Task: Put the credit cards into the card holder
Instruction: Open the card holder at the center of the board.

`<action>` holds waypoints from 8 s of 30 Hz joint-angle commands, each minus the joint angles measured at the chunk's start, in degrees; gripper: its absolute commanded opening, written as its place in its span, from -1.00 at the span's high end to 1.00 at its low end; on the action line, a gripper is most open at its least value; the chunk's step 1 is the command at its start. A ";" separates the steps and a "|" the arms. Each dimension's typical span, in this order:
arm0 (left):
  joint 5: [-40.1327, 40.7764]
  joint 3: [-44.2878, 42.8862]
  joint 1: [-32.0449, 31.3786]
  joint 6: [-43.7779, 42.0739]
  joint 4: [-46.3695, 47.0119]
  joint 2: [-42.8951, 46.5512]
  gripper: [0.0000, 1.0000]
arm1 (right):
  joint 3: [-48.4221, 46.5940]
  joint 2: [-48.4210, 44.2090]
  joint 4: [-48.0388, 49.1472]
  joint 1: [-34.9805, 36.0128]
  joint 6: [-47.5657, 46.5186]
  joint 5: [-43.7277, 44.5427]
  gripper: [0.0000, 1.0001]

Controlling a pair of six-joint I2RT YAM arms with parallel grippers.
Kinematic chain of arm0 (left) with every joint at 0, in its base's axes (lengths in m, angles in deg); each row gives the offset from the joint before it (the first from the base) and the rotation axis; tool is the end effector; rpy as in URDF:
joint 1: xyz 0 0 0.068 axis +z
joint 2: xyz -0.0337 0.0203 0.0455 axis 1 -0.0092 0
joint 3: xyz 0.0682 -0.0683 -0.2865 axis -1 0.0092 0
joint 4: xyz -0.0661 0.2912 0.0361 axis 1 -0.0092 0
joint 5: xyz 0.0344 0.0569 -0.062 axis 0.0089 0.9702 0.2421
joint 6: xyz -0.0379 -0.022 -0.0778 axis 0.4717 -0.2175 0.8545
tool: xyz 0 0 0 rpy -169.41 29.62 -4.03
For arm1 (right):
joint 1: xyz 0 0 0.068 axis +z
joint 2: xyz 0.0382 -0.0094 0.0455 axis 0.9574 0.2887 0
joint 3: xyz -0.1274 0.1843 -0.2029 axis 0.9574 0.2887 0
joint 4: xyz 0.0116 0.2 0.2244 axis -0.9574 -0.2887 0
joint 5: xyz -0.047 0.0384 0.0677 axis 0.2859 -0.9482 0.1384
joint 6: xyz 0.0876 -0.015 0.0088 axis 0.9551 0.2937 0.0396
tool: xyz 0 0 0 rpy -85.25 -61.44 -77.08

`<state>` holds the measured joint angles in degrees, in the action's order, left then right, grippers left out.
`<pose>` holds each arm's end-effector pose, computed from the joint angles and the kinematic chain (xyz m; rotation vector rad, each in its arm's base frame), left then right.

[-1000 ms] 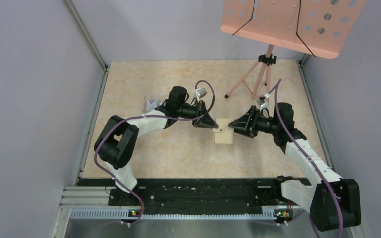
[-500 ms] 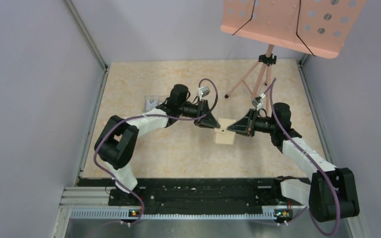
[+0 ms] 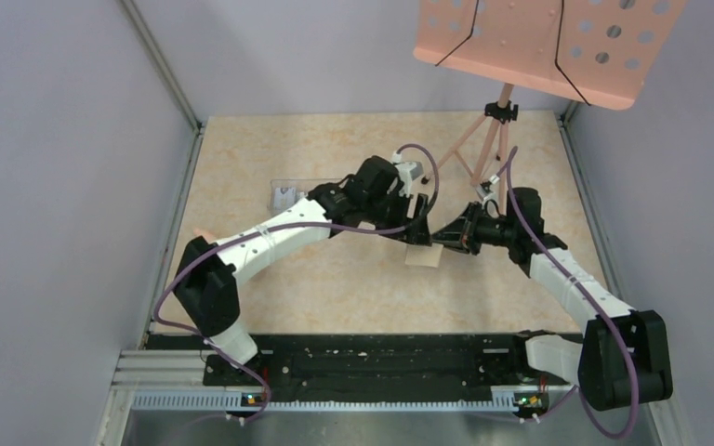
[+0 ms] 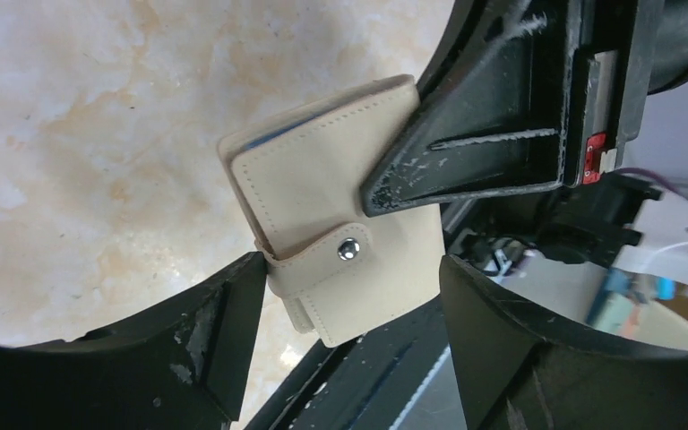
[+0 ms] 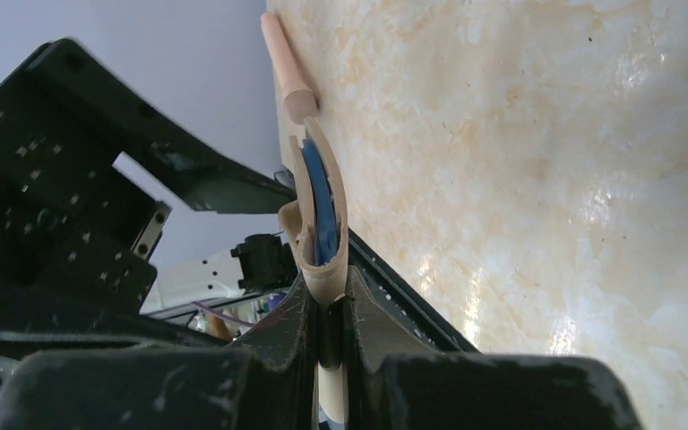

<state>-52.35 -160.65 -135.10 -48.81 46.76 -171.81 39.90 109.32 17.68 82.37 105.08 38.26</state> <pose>0.2914 -0.3443 0.2909 0.5505 2.4276 -1.1258 0.2672 0.1043 0.2157 0.2958 2.3055 1.5080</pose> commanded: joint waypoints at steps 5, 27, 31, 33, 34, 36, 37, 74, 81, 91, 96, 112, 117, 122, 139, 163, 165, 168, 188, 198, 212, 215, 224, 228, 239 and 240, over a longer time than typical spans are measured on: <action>23.30 -9.87 -8.14 -8.13 -14.70 -4.23 -0.49 | -3.69 0.29 -4.25 0.79 -2.09 0.94 1.00; 29.69 -4.61 -5.08 1.01 -13.62 -6.67 0.31 | -2.20 -2.01 -8.37 0.85 -5.10 -1.55 1.00; 27.65 -0.49 -1.92 2.90 -11.80 -4.76 0.33 | -2.00 -2.29 -9.20 0.80 -5.62 -1.43 1.00; 26.37 1.06 -0.84 3.52 -11.40 -3.88 0.33 | -1.97 -2.29 -9.25 0.86 -5.83 -1.32 1.00; 25.24 1.94 -0.25 3.88 -10.81 -3.21 0.32 | -1.93 -2.29 -9.25 0.84 -5.97 -1.28 1.00; 19.55 4.85 1.31 4.78 -7.61 -1.17 0.22 | -1.93 -2.11 -9.25 0.86 -6.37 -1.18 1.00; 16.14 6.57 2.49 5.35 -4.32 0.11 0.14 | -2.00 -1.94 -9.25 0.86 -6.66 -1.21 1.00; -4.60 12.84 4.11 4.67 10.06 2.70 1.00 | -2.56 0.55 -6.57 0.86 -6.53 -1.38 1.00; 1.43 1.72 4.62 -8.59 -5.41 6.01 1.00 | -10.79 -0.16 -17.61 0.82 -18.65 5.37 -0.15; 1.66 -8.47 4.67 -23.15 -16.43 12.82 1.00 | -22.86 -1.45 -19.95 0.80 -28.28 6.39 -0.66; 0.70 -10.80 4.66 -25.12 -19.69 13.31 1.00 | -21.43 -0.59 -10.55 2.78 -24.24 0.60 -0.65; -8.67 -9.18 4.66 -23.85 -20.50 14.08 1.00 | -19.33 3.52 5.74 10.97 -18.08 -2.18 -0.64; -7.89 -6.64 4.67 -21.06 -16.44 16.01 1.00 | -17.81 4.63 7.26 14.44 -17.36 -5.30 -0.60; -6.40 -4.97 4.96 -19.29 -14.24 16.20 1.00 | -13.25 1.79 8.56 15.12 -15.93 -5.84 -0.53; -8.79 -4.18 5.02 -14.91 -10.52 14.56 1.00 | -19.55 2.94 -14.90 24.63 -33.05 12.24 -0.08; -5.43 20.08 21.83 -1.76 -2.66 27.81 -0.42 | -18.53 4.25 -13.34 22.34 -31.44 11.35 1.00; -6.30 22.80 23.60 -1.42 -3.30 27.44 -0.41 | -18.33 4.72 -12.40 21.33 -31.25 8.21 1.00; -8.70 25.82 24.57 -1.44 -2.68 25.65 -0.37 | -18.47 5.46 -12.15 20.09 -31.32 4.88 1.00; -13.13 19.35 18.29 -5.56 -4.76 11.49 0.00 | -18.43 8.18 -9.78 19.60 -28.70 2.96 1.00; -15.69 16.71 18.02 -6.59 -5.20 15.70 0.22 | -18.31 9.39 -10.83 19.60 -30.32 2.78 1.00; -25.83 18.54 17.95 -5.32 6.34 14.21 -0.28 | -17.92 9.01 -9.36 19.59 -28.93 -7.05 1.00; -27.91 19.74 17.98 -4.79 8.83 14.18 -0.29 | -17.45 8.63 -7.18 19.61 -26.97 -9.24 1.00; -35.46 21.37 18.05 -0.66 16.48 14.29 0.04 | -18.04 9.77 -5.31 19.12 -24.66 -13.52 1.00; -36.39 21.57 18.15 -0.12 16.37 14.28 0.67 | -18.46 10.20 -4.92 18.14 -23.71 -11.14 1.00; -29.36 22.65 18.51 1.63 13.79 16.92 1.00 | -17.61 4.19 -7.52 12.82 -23.29 1.17 -0.15; -29.01 22.68 18.51 1.89 13.78 17.08 1.00 | -17.17 3.21 -7.39 12.53 -23.41 1.40 -0.25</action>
<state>-83.65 -138.50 -116.74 -48.03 59.98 -157.52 22.54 118.02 8.32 96.51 82.35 36.05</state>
